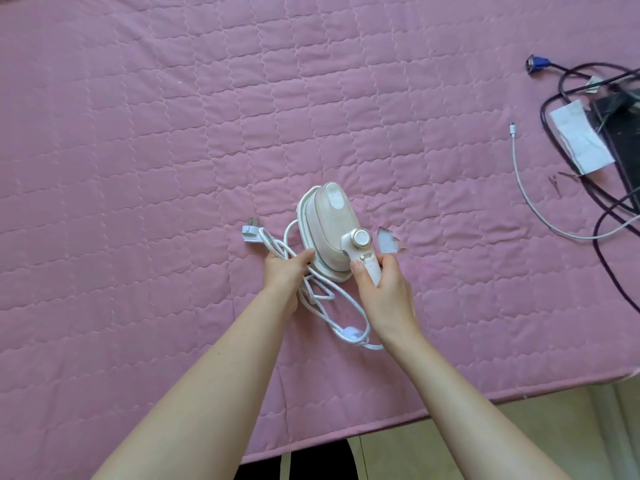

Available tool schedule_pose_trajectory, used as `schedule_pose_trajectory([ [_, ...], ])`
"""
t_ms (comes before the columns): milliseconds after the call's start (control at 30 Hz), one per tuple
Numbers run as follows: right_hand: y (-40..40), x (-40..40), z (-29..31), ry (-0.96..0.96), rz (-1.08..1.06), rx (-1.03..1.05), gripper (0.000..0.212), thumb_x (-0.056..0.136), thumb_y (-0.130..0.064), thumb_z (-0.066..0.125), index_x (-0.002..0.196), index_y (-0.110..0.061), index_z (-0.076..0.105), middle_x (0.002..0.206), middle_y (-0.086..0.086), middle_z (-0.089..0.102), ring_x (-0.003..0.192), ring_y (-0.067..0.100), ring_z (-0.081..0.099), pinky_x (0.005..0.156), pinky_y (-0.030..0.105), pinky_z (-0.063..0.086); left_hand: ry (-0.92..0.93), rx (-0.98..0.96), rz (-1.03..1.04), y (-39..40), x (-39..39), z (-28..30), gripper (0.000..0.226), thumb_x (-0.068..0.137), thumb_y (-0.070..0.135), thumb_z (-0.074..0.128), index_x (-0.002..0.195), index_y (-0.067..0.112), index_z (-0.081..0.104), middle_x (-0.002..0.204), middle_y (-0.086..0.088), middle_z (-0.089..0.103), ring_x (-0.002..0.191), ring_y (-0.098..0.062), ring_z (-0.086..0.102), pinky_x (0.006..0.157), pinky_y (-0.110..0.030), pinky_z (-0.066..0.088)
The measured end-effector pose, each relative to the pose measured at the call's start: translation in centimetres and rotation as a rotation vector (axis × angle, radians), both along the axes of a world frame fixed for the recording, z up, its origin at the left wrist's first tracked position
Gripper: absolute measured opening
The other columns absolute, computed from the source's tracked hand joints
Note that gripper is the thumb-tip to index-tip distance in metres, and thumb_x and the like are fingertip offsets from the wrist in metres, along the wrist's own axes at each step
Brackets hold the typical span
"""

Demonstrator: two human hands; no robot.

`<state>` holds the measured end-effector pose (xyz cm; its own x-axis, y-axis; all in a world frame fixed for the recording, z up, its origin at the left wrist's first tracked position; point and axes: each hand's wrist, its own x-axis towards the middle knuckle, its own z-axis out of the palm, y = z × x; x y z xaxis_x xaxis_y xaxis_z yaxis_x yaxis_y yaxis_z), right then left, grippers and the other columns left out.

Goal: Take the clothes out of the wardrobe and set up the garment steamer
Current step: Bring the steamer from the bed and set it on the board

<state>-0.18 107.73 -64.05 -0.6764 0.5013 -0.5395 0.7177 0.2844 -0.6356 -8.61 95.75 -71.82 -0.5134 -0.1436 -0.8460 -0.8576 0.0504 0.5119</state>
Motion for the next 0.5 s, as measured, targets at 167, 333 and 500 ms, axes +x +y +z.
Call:
schedule_pose_trajectory([
  [167, 0.2, -0.3, 1.2, -0.045, -0.045, 0.045, 0.040, 0.080, -0.051, 0.066, 0.098, -0.019, 0.049, 0.083, -0.006, 0.058, 0.079, 0.019, 0.053, 0.065, 0.030, 0.035, 0.037, 0.015, 0.052, -0.5, 0.5, 0.7, 0.050, 0.069, 0.013, 0.084, 0.109, -0.002, 0.058, 0.097, -0.019, 0.071, 0.083, -0.031, 0.071, 0.076, -0.044, 0.059],
  [333, 0.9, 0.4, 3.0, -0.031, -0.053, 0.090, 0.043, 0.076, -0.045, 0.072, 0.102, -0.020, 0.049, 0.086, -0.008, 0.055, 0.083, 0.020, 0.053, 0.069, 0.031, 0.038, 0.139, 0.021, 0.036, -1.2, 1.5, 3.0, 0.023, 0.076, 0.002, 0.077, 0.085, 0.008, 0.057, 0.080, -0.013, 0.068, 0.068, -0.027, 0.067, 0.063, -0.032, 0.054],
  [500, 1.3, 1.0, 5.9, 0.014, -0.050, 0.109, 0.037, 0.077, -0.039, 0.073, 0.099, -0.019, 0.050, 0.083, -0.010, 0.054, 0.083, 0.020, 0.053, 0.067, 0.031, 0.036, 0.142, 0.037, 0.060, -2.6, 3.2, 6.0, 0.021, 0.076, 0.004, 0.076, 0.078, 0.013, 0.057, 0.084, -0.016, 0.069, 0.078, -0.030, 0.068, 0.078, -0.044, 0.055],
])
